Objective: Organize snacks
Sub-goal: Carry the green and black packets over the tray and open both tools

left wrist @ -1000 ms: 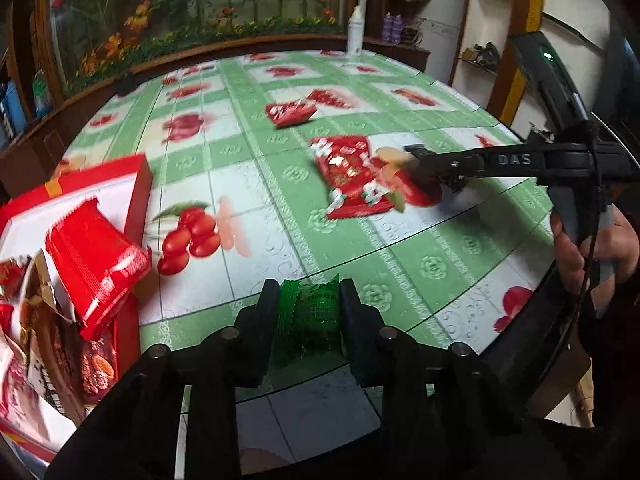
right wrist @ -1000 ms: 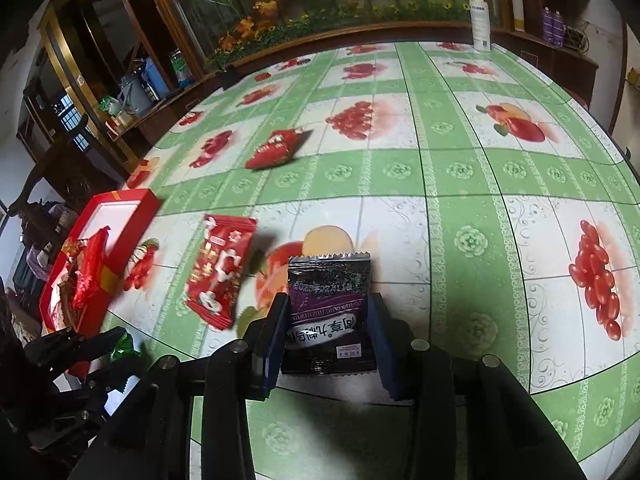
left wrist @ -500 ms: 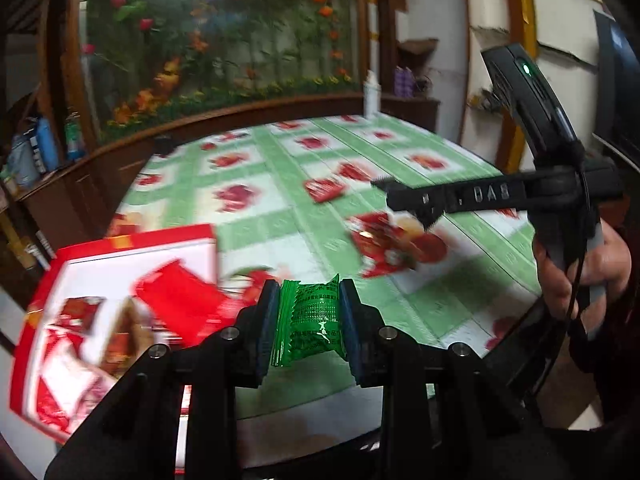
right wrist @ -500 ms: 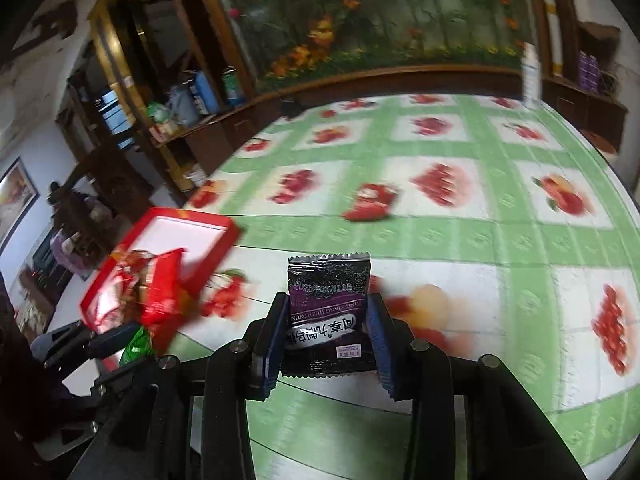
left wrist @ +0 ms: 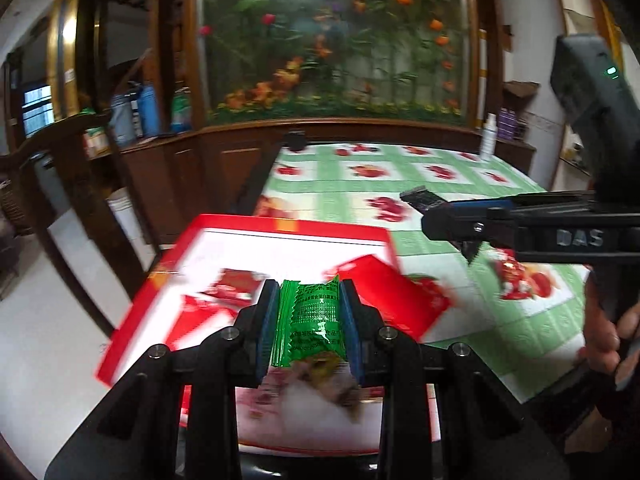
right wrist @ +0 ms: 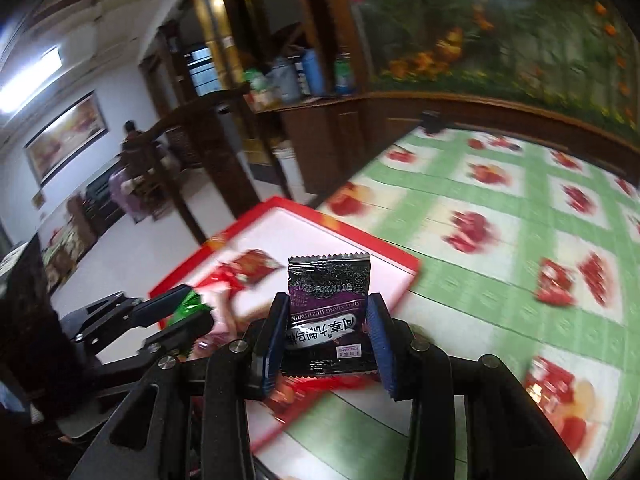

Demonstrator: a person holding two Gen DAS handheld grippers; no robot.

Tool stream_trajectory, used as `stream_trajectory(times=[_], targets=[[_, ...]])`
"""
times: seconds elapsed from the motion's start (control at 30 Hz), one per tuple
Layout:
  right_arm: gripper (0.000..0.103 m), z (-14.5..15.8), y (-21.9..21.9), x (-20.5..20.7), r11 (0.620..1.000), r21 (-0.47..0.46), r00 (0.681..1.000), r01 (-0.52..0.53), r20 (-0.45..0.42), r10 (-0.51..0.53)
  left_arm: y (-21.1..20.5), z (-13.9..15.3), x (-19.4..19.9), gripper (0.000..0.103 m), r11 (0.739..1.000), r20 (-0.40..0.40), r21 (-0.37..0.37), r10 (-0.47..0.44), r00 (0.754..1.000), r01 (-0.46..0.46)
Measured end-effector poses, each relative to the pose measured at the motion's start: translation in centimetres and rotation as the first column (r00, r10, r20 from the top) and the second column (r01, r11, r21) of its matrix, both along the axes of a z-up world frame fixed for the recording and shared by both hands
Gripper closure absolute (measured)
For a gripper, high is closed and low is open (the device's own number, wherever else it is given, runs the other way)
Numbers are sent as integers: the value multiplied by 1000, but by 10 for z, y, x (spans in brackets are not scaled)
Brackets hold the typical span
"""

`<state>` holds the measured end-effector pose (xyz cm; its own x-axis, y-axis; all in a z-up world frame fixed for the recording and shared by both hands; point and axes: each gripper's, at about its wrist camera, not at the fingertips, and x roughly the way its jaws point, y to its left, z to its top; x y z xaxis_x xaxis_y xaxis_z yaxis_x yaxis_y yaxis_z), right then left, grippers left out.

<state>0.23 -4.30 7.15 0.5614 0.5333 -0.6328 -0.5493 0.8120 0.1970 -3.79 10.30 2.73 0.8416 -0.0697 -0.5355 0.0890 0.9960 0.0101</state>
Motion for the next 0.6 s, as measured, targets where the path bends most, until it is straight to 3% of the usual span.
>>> stream_trajectory(times=[0.2, 0.6], targets=[[62, 3, 37, -8, 997, -15, 997, -69, 18, 70, 18, -5, 6, 75, 997, -3, 12, 80, 997, -80], [61, 2, 50, -6, 997, 0, 997, -77, 22, 77, 37, -11, 13, 75, 990, -29, 13, 139, 990, -139]])
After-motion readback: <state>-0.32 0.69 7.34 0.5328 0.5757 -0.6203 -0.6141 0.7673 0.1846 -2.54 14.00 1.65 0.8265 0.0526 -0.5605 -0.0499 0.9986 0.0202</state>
